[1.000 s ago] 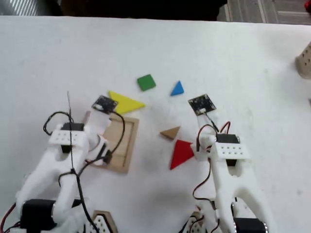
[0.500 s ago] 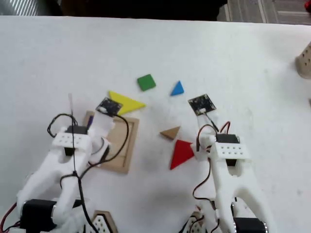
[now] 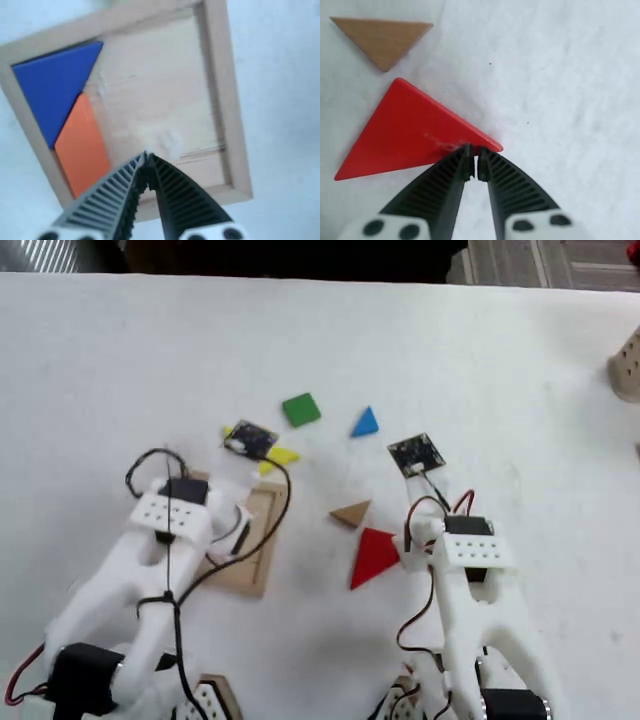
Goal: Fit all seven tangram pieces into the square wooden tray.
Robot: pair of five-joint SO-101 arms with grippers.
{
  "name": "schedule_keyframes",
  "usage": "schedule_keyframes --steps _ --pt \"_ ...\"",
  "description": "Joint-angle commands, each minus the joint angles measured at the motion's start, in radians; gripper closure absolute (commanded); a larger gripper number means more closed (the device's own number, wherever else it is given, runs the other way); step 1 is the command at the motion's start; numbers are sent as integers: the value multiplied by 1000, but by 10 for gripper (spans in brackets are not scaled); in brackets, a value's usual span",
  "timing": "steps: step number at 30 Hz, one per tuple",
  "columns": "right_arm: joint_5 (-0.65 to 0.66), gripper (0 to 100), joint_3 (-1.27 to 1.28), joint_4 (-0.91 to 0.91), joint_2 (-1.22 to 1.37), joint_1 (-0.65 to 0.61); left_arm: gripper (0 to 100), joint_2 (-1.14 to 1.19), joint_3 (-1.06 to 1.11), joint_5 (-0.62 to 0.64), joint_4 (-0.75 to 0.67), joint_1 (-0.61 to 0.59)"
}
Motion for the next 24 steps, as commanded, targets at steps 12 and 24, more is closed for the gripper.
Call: schedule_keyframes --steps 12,24 --pt "-78 981 -48 -51 -31 206 977 -15 -502 164 264 334" --pt "-121 981 -43 -39 -30 515 828 -5 -440 201 94 529"
